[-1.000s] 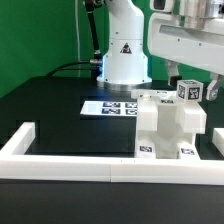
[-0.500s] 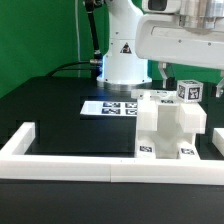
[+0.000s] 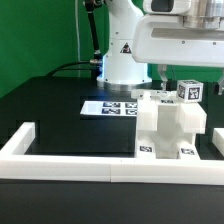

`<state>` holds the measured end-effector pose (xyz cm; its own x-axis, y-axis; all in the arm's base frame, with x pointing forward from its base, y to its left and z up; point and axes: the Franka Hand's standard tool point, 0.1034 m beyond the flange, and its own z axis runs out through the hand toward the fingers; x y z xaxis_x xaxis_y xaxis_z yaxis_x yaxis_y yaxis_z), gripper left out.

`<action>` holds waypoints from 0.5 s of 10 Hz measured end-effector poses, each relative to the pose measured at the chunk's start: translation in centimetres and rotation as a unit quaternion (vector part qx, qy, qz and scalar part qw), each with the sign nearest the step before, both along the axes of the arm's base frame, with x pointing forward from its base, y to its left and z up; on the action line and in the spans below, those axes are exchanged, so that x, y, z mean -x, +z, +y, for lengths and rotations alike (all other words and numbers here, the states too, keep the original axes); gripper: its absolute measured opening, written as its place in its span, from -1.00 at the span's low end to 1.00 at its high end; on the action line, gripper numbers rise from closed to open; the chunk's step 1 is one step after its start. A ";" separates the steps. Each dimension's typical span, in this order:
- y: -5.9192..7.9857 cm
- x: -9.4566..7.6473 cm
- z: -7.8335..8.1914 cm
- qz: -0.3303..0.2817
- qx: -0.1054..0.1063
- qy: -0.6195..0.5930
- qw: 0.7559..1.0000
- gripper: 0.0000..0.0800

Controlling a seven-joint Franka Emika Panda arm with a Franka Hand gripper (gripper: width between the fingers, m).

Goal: Assemble chair

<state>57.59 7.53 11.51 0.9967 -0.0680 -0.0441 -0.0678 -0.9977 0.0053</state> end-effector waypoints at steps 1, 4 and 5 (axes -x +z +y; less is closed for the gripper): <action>0.0 0.0 -0.1 0.000 -0.001 0.032 0.999 0.62; 0.0 0.0 -0.3 0.000 -0.004 0.088 0.996 0.55; 0.0 0.0 -0.3 0.000 -0.004 0.086 0.996 0.55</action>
Offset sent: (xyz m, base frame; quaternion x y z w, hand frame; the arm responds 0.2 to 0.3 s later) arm 0.0006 0.0008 0.0003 0.0052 0.0028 -0.1268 0.9919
